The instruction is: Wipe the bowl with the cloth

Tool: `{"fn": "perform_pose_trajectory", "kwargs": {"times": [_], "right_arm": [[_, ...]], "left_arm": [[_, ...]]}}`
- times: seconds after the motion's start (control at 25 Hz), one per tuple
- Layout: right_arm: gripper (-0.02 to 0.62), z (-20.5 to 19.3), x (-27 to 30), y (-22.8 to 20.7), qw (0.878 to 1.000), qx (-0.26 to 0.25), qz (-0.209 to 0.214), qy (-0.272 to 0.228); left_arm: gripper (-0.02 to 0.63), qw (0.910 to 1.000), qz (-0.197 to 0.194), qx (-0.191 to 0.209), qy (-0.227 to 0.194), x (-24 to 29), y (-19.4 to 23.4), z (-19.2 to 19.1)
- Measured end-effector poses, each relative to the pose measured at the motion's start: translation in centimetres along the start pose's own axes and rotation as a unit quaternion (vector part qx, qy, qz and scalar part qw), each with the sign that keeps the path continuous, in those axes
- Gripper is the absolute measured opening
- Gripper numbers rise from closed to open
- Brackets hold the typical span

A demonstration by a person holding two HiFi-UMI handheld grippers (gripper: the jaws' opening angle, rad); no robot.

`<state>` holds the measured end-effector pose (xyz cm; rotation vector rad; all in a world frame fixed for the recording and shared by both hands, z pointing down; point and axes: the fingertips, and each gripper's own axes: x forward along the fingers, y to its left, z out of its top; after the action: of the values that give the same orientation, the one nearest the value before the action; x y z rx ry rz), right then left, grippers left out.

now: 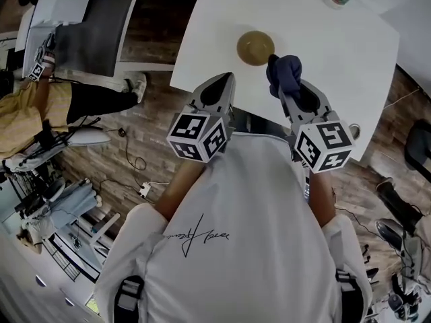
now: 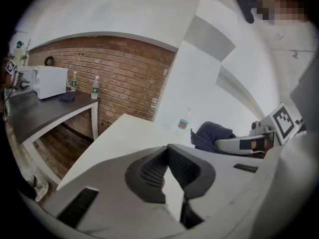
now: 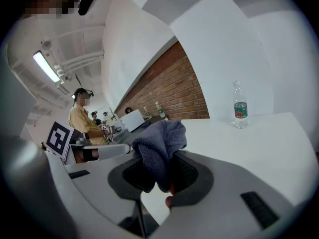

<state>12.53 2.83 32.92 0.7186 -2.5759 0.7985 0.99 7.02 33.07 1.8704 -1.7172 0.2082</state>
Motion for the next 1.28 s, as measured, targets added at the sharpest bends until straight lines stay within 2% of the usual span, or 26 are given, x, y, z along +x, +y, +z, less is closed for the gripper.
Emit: {"fn": "perform_pose_trajectory", "kwargs": {"times": [0.32, 0.52, 0.8, 1.12, 1.28], "right_arm": [[0.083, 0.0, 1.3, -1.1, 0.999, 0.013, -0.04, 0.011], [0.083, 0.1, 2.4, -1.7, 0.997, 0.019, -0.07, 0.02], [0.083, -0.3, 2.9, -1.5, 0.994, 0.032, -0.103, 0.027], [0.083, 0.3, 6.2, -0.9, 0.99, 0.045, -0.131, 0.027], [0.083, -0.5, 6.4, -0.9, 0.987, 0.047, -0.152, 0.032]], "left_arm": [[0.006, 0.999, -0.036, 0.02, 0.02, 3.3, 1.3, 0.8], [0.011, 0.9957, -0.043, 0.076, 0.031, 5.5, 2.9, 1.8], [0.025, 0.9889, -0.09, 0.094, 0.072, 7.8, 4.0, 1.4], [0.025, 0.9785, -0.123, 0.112, 0.121, 10.5, 7.9, 0.0], [0.026, 0.9742, -0.136, 0.115, 0.138, 11.1, 8.4, -1.3]]}}
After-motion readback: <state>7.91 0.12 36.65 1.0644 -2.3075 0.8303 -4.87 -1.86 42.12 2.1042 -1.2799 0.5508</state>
